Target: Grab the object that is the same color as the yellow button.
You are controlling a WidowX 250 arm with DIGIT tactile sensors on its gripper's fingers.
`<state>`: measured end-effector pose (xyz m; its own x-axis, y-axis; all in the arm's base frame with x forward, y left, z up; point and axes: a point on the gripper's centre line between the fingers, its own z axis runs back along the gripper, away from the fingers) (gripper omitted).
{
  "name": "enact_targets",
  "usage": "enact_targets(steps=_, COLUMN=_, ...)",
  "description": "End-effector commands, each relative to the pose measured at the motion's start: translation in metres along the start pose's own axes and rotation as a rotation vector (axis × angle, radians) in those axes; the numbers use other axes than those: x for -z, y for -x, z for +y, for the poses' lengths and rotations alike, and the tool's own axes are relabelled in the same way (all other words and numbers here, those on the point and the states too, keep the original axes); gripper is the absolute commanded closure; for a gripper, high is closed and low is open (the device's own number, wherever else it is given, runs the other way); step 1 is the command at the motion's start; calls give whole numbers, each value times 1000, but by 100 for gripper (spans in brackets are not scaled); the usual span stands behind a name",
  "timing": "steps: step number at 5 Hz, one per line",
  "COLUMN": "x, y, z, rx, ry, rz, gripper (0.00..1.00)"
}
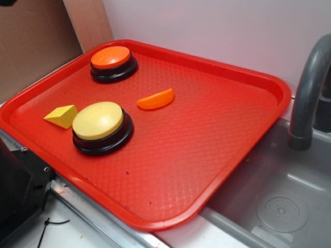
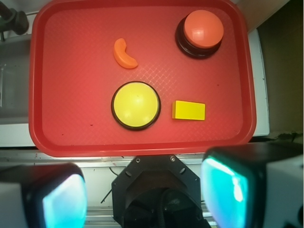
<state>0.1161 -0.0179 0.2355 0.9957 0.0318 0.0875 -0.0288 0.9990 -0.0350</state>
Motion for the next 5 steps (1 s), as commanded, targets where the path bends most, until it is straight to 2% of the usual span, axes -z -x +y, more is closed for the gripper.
enact_targets(steps=1, x=0, y=0, z=0, rx=0, ry=0, rz=0, gripper=0)
enact_targets(steps=2, x=7, y=-1, z=4, rx=-169, ry=22, rz=-33, gripper=0)
enact_targets(steps=4, x=40, y=-12, z=25, rx=-662, ry=12, rz=-69, gripper=0)
enact_targets(steps=5, x=61, y=-14, z=42, rx=-919, ry=30, rz=-42, gripper=0)
